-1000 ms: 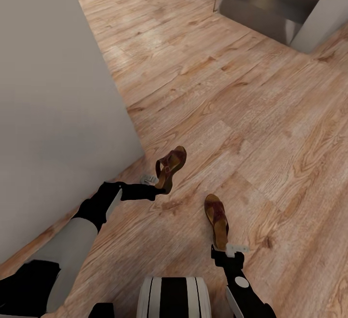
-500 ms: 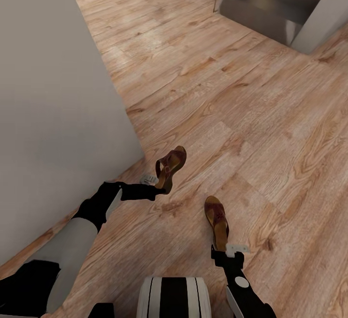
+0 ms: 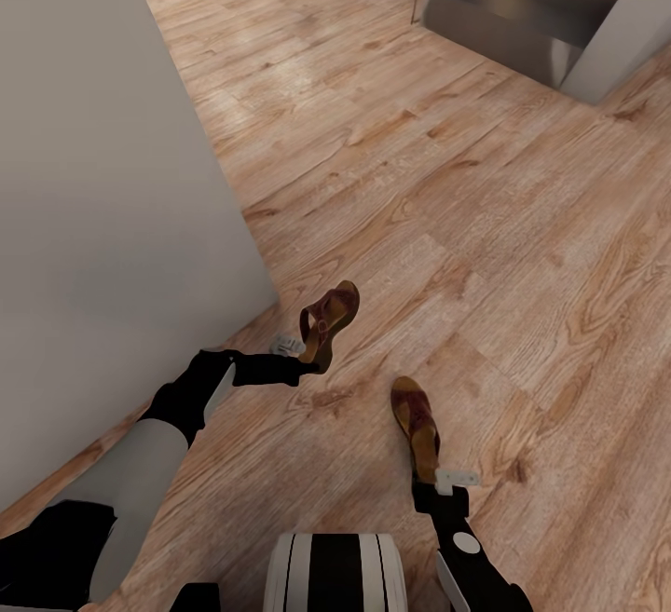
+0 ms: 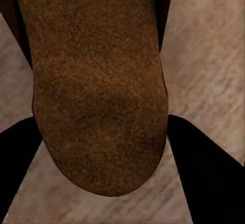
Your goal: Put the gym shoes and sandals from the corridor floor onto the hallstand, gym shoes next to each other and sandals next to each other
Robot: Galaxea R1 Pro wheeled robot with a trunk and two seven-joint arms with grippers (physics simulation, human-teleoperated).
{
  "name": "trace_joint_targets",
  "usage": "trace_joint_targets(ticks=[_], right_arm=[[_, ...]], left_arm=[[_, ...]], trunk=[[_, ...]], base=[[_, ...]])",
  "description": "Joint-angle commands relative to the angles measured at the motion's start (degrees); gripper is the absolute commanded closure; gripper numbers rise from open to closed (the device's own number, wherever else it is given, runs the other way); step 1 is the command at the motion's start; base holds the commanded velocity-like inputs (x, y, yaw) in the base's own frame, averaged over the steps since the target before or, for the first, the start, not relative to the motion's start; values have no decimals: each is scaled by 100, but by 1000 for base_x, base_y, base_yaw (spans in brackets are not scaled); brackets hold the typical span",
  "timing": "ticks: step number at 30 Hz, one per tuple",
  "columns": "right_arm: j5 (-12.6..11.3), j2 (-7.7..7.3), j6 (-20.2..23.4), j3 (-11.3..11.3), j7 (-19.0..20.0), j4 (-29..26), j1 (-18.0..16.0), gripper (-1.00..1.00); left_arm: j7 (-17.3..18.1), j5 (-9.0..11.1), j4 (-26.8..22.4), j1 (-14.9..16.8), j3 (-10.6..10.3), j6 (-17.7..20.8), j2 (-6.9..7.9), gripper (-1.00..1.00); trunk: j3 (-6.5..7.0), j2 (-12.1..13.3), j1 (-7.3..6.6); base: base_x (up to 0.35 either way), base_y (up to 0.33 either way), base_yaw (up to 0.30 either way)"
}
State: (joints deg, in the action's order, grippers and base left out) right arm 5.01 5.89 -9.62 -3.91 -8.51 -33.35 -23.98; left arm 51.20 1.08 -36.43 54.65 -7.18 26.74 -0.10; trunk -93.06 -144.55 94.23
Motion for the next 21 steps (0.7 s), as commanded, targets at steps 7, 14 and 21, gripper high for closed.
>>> trace_joint_targets(ticks=[7, 14, 21], right_arm=[[44, 8, -14, -22, 7, 10, -1, 100], [44, 8, -14, -22, 7, 4, -1, 100], [44, 8, -14, -22, 7, 4, -1, 100]], left_arm=[[21, -3, -11, 2, -2, 33, 11, 100], [21, -3, -11, 2, 4, 33, 18, 100], [17, -3, -9, 2, 6, 37, 30, 100]], trunk=[[-3, -1, -1], [86, 4, -11], [241, 14, -29]], base=[[0, 0, 0], [0, 0, 0], [0, 0, 0]])
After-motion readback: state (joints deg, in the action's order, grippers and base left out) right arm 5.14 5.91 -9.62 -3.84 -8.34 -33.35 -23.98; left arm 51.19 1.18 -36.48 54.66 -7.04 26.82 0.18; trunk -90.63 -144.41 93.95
